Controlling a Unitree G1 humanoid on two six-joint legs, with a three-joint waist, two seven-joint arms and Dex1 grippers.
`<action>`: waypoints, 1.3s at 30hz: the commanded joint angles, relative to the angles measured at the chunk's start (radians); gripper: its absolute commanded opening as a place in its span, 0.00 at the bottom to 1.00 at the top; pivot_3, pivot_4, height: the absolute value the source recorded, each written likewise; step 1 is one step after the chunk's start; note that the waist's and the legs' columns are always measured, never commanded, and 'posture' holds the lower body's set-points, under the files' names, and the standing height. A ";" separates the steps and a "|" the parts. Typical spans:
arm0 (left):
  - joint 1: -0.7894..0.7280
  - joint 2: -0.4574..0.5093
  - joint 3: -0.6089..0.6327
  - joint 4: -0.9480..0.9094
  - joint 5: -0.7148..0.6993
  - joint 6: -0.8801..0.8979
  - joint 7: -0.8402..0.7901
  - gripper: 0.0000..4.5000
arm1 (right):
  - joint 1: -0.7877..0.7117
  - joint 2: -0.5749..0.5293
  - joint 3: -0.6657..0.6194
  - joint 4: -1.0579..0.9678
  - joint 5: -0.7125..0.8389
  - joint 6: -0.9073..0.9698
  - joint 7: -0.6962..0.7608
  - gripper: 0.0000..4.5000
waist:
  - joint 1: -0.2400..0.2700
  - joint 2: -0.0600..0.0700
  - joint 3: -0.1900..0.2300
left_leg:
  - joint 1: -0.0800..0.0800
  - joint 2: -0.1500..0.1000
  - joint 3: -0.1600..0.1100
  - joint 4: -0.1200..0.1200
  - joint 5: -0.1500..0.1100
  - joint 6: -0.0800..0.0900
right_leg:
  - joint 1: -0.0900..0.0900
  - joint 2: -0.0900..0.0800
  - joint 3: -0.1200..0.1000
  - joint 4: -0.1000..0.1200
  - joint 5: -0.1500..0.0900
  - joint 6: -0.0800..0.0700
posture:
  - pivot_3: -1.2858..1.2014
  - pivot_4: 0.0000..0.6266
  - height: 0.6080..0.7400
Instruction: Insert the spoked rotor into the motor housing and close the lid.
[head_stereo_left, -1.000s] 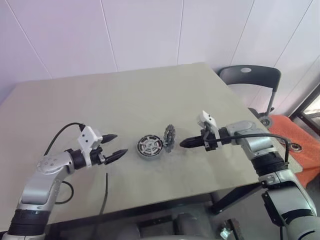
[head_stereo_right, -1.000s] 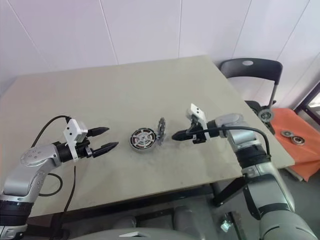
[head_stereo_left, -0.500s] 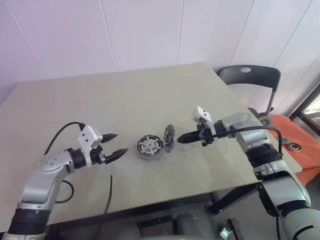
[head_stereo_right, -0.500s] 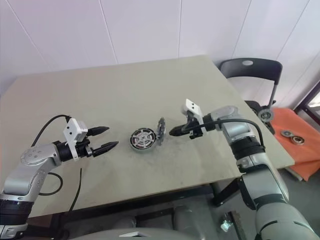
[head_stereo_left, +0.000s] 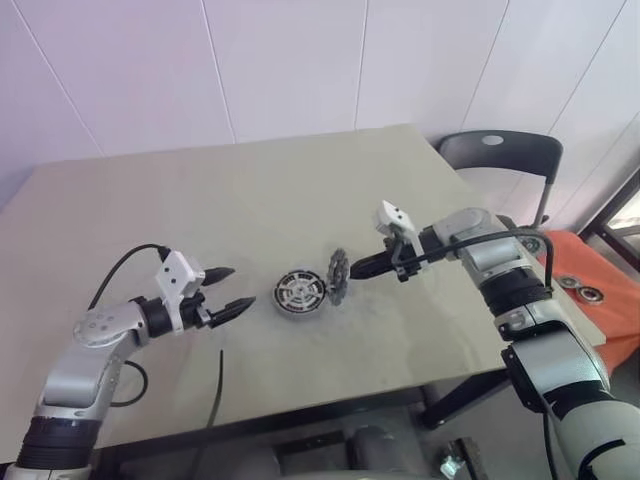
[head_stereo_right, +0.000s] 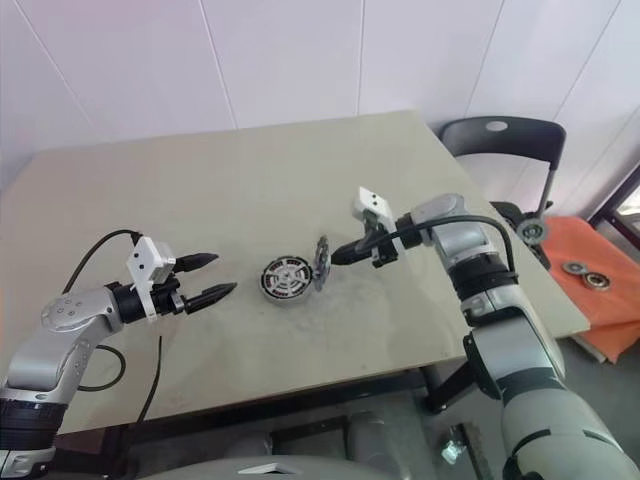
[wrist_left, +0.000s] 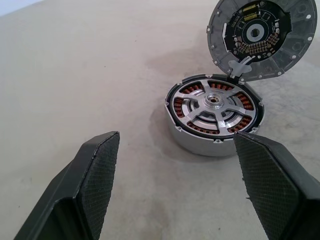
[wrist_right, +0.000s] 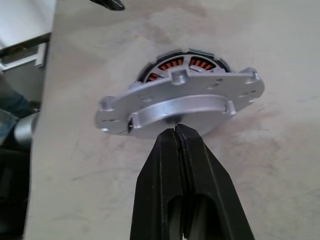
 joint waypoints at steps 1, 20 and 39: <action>-0.003 0.003 0.027 -0.021 -0.010 -0.002 0.009 0.86 | -0.042 -0.001 -0.023 -0.024 0.031 0.042 0.033 0.00 | -0.001 0.000 0.000 | 0.000 0.000 0.000 0.000 0.000 0.000 | 0.000 0.000 0.000 0.000 0.000 0.000 | 0.52 0.00 1.00; 0.010 0.000 0.026 -0.040 -0.012 0.004 0.028 0.86 | -0.048 0.124 0.006 -0.054 0.035 0.087 0.005 0.00 | -0.002 0.000 0.000 | 0.000 0.000 0.000 0.000 0.000 0.000 | 0.000 0.000 0.000 0.001 0.000 0.000 | 0.52 0.00 1.00; 0.028 0.000 0.044 -0.053 -0.015 0.005 0.040 0.86 | -0.087 0.286 -0.006 0.089 0.006 0.019 -0.122 0.00 | -0.003 0.000 0.000 | 0.000 0.000 0.000 0.000 0.000 0.000 | 0.000 0.000 0.000 0.002 0.000 0.000 | 0.52 0.00 1.00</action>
